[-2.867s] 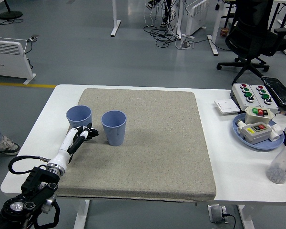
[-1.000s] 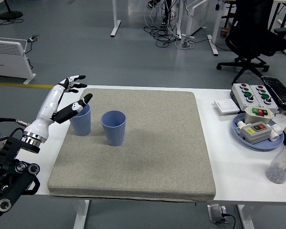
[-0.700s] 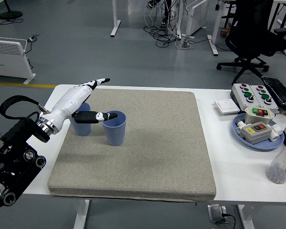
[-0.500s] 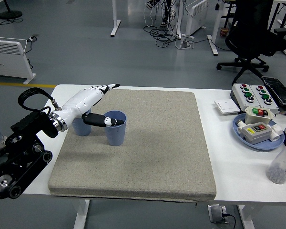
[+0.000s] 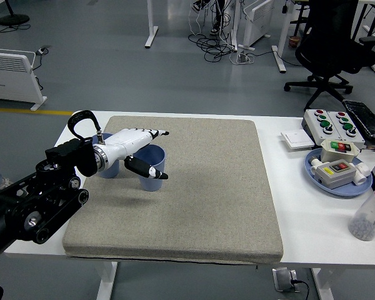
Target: Push cup pick cup insert cup
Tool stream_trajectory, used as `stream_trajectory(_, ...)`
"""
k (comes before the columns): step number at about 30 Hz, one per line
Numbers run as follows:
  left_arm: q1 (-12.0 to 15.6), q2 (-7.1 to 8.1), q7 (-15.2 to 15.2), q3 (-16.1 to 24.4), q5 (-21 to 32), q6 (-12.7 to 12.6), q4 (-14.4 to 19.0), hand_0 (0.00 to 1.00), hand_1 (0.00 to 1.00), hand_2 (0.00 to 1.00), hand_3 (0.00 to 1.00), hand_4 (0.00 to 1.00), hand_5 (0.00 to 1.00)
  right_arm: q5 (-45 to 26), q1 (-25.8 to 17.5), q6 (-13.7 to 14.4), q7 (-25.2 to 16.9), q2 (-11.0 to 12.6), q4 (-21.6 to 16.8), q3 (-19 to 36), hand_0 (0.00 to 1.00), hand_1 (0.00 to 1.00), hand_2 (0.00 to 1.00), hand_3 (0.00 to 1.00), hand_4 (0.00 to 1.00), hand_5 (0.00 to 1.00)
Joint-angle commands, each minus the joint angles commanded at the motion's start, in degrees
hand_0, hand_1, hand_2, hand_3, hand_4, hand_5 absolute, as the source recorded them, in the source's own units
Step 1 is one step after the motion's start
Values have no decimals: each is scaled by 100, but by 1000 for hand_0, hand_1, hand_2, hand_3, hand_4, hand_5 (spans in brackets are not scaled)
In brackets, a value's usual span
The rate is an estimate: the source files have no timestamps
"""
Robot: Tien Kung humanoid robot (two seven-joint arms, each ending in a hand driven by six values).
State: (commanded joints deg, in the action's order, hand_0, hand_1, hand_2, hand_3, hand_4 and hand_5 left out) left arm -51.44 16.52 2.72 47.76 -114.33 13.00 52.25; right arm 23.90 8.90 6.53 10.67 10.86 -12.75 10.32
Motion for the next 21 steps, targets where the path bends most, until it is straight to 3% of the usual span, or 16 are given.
stream_trajectory(1,-57,-43,48,-53,6,-87,-123,835,917,998,998,943,463,4,4,-1,0,3,-1,0,730,668,705,599,166,388)
stream_trajectory(6,-116,-166,192,-117,5,-390,-479,835,917,998,998,943,463,14,16,-8,4,6,-2,2,730,668,705,599,166,388)
stream_trajectory(7,-115,-189,197,-142,5,-404,-542,726,806,888,927,873,360,5,18,-9,3,8,-2,-3,731,668,705,599,166,387)
stream_trajectory(18,-167,-322,207,-461,50,-611,-1038,683,780,864,916,854,337,48,19,-20,18,14,0,24,731,668,705,599,166,387)
stream_trajectory(19,-167,-322,209,-474,44,-636,-1059,598,746,832,877,836,316,45,20,-20,17,15,0,23,730,668,706,599,166,387)
stream_trajectory(21,-166,-321,214,-484,39,-662,-1074,598,746,832,877,836,316,42,21,-21,15,17,0,21,730,668,706,599,166,387)
